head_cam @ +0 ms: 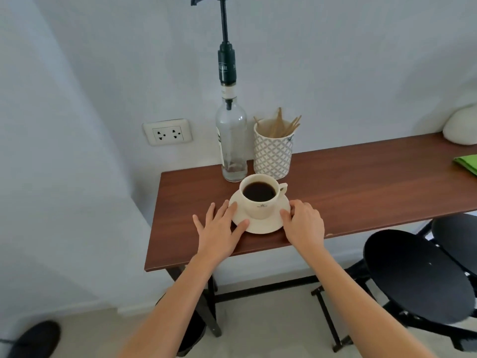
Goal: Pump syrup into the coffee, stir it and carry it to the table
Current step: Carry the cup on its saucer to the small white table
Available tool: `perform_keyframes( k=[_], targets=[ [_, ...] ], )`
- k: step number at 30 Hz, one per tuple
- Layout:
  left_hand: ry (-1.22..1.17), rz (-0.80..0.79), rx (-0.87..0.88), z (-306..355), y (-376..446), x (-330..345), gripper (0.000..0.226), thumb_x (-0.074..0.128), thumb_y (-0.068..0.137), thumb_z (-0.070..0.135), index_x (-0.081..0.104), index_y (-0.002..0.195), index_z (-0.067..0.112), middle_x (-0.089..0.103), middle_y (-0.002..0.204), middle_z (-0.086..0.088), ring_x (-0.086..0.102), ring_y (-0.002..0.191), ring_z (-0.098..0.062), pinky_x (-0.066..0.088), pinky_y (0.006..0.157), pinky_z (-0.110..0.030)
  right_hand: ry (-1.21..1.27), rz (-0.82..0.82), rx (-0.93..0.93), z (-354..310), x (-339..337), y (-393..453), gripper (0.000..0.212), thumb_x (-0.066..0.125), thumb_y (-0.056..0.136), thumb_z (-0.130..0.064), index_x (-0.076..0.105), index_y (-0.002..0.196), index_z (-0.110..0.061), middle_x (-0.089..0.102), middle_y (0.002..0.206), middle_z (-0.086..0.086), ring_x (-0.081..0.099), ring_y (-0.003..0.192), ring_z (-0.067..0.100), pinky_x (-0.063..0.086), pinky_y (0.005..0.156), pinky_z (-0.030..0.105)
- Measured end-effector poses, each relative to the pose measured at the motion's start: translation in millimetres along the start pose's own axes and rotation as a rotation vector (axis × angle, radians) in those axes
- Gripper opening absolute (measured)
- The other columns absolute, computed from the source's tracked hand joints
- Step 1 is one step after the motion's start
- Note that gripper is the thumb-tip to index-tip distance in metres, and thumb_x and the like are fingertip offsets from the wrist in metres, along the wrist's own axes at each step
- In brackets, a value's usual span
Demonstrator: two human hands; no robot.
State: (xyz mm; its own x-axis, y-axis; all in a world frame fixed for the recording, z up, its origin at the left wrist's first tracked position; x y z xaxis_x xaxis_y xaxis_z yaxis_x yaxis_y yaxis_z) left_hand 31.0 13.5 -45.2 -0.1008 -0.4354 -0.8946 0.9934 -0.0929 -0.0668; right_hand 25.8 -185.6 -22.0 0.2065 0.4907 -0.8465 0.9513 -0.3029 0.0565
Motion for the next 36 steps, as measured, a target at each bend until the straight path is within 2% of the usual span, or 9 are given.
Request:
perform_keyframes(
  k=[6, 12, 17, 20, 23, 25, 28, 31, 36],
  targets=[
    [-0.007, -0.029, -0.004, -2, -6, -3, 0.069, 0.037, 0.102, 0.060, 0.019, 0.162, 0.033, 0.016, 0.172, 0.008, -0.001, 0.161, -0.024, -0.011, 0.121, -0.065, 0.030, -0.076, 0.082, 1, -2, -4, 0.024, 0.060, 0.095, -0.033, 0.061, 0.110, -0.014, 0.064, 0.095, 0.000, 0.063, 0.087, 0.019, 0.055, 0.072, 0.036],
    [0.029, -0.077, 0.062, -10, -13, -3, 0.069, 0.035, 0.102, 0.061, 0.013, 0.163, 0.037, 0.012, 0.173, 0.008, -0.003, 0.161, -0.025, -0.016, 0.119, -0.066, 0.175, -0.146, 0.122, 8, -2, -29, 0.029, 0.061, 0.096, -0.029, 0.056, 0.118, -0.012, 0.058, 0.090, -0.003, 0.056, 0.080, 0.014, 0.044, 0.066, 0.027],
    [0.030, -0.125, 0.121, -14, -18, -5, 0.069, 0.035, 0.102, 0.062, 0.012, 0.163, 0.039, 0.011, 0.173, 0.009, -0.005, 0.161, -0.024, -0.018, 0.119, -0.066, 0.607, -0.312, 0.248, 9, 6, -52, 0.045, 0.058, 0.098, -0.017, 0.038, 0.138, -0.022, 0.071, 0.088, 0.009, 0.070, 0.056, 0.018, 0.055, 0.046, 0.023],
    [0.040, -0.139, 0.143, -18, -21, -3, 0.069, 0.036, 0.101, 0.062, 0.013, 0.162, 0.040, 0.011, 0.172, 0.011, -0.006, 0.161, -0.022, -0.019, 0.119, -0.065, 0.954, -0.402, 0.279, 14, 15, -63, 0.065, 0.055, 0.099, -0.009, 0.023, 0.149, -0.037, 0.070, 0.105, 0.015, 0.077, 0.075, 0.029, 0.062, 0.059, 0.032],
    [0.044, -0.142, 0.157, -21, -25, -2, 0.070, 0.035, 0.100, 0.063, 0.012, 0.162, 0.040, 0.010, 0.172, 0.013, -0.007, 0.161, -0.020, -0.020, 0.119, -0.064, 1.152, -0.434, 0.265, 20, 21, -70, 0.074, 0.056, 0.097, -0.001, 0.024, 0.150, -0.042, 0.062, 0.124, 0.008, 0.073, 0.100, 0.031, 0.063, 0.075, 0.042],
    [0.040, -0.141, 0.164, -22, -28, 0, 0.070, 0.034, 0.100, 0.064, 0.012, 0.162, 0.040, 0.009, 0.172, 0.014, -0.008, 0.161, -0.019, -0.020, 0.119, -0.063, 1.194, -0.450, 0.261, 23, 22, -72, 0.074, 0.056, 0.096, 0.002, 0.027, 0.148, -0.043, 0.061, 0.128, 0.007, 0.071, 0.106, 0.031, 0.062, 0.080, 0.045],
    [0.031, -0.133, 0.165, -21, -36, 2, 0.069, 0.032, 0.101, 0.062, 0.010, 0.162, 0.040, 0.007, 0.172, 0.014, -0.009, 0.160, -0.018, -0.022, 0.119, -0.061, 1.199, -0.438, 0.272, 27, 22, -76, 0.072, 0.055, 0.096, 0.003, 0.029, 0.149, -0.038, 0.066, 0.120, 0.010, 0.071, 0.104, 0.034, 0.061, 0.081, 0.048],
    [0.017, -0.090, 0.154, -18, -49, 7, 0.067, 0.031, 0.102, 0.061, 0.011, 0.162, 0.039, 0.008, 0.172, 0.014, -0.008, 0.160, -0.016, -0.026, 0.117, -0.056, 1.201, -0.437, 0.277, 30, 21, -80, 0.069, 0.056, 0.096, 0.002, 0.030, 0.149, -0.035, 0.068, 0.114, 0.010, 0.074, 0.096, 0.032, 0.063, 0.072, 0.041],
    [-0.161, -0.049, 0.074, -9, -76, 12, 0.070, 0.027, 0.095, 0.063, 0.015, 0.160, 0.039, 0.012, 0.171, 0.014, -0.005, 0.160, -0.012, -0.032, 0.112, -0.046, 1.191, -0.516, 0.261, 37, 16, -84, 0.067, 0.056, 0.096, 0.001, 0.032, 0.147, -0.035, 0.068, 0.113, 0.013, 0.073, 0.096, 0.036, 0.063, 0.072, 0.042]
  ],
)
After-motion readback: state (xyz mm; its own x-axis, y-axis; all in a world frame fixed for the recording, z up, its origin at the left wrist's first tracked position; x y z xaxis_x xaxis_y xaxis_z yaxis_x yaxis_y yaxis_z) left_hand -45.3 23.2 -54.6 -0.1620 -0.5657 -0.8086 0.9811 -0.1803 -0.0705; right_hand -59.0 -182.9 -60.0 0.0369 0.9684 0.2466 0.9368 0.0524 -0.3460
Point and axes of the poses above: each hand's wrist, its own y-axis towards the middle knuckle, its own x-axis out of the palm, z = x × y, the point moved 3 cm from there along y, towards the middle knuckle
